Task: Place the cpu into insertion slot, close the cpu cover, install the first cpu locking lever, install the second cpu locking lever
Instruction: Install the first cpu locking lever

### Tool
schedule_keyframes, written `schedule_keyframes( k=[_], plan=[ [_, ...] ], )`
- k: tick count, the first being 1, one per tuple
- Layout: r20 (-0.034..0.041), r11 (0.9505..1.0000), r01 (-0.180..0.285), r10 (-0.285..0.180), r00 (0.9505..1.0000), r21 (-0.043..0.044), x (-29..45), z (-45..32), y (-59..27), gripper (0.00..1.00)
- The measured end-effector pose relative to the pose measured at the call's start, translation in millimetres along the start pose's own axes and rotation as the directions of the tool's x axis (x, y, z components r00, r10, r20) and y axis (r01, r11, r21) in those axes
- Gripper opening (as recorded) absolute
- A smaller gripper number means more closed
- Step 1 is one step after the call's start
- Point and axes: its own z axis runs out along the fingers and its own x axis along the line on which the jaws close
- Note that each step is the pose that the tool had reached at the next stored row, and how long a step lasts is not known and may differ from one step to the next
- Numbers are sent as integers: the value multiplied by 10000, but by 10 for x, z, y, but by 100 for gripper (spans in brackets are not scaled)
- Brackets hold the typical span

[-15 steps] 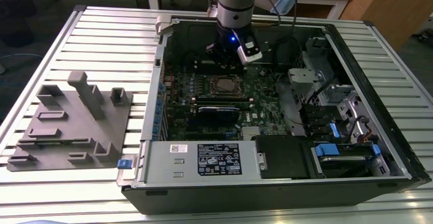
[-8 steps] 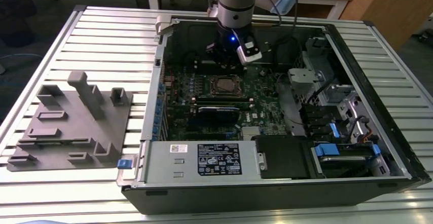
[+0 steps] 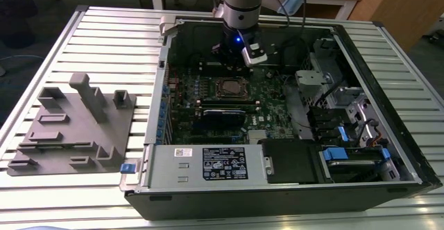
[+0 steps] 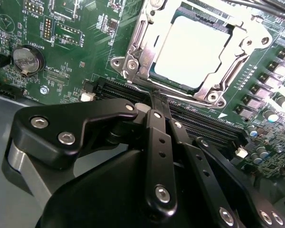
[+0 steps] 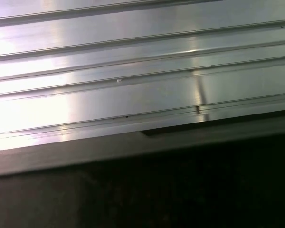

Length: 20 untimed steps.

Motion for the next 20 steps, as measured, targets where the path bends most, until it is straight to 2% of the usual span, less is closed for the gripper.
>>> schedule_keyframes(
  k=[12,20],
  plan=[
    [4,10000,-40,40,10000,2,-2,0,-3,11],
    [30,9993,-373,373,9993,16,-11,3,-1,11]
  ],
)
